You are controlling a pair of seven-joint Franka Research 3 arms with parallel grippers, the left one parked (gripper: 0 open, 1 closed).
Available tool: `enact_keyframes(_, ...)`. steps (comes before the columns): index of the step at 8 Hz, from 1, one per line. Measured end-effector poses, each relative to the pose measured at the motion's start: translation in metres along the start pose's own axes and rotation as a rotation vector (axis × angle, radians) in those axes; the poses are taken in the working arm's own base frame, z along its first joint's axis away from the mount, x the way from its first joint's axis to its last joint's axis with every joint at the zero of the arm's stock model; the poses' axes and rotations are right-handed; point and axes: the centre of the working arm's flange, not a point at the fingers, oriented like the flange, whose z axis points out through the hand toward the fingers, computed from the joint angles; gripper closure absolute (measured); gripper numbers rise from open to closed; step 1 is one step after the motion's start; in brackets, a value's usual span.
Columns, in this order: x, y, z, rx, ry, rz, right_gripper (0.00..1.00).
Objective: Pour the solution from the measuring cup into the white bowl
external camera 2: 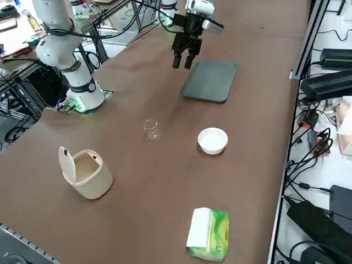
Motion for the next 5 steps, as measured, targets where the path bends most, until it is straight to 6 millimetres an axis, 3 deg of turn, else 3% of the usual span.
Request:
enact_keyframes(3, 0.004, 0.104, -0.041, 0.274, 0.002, -0.242, 0.0)
enact_keyframes(4, -0.002, 0.117, -0.051, 0.339, 0.014, -0.296, 0.0)
enact_keyframes(5, -0.006, 0.114, -0.066, 0.388, 0.033, -0.324, 0.0)
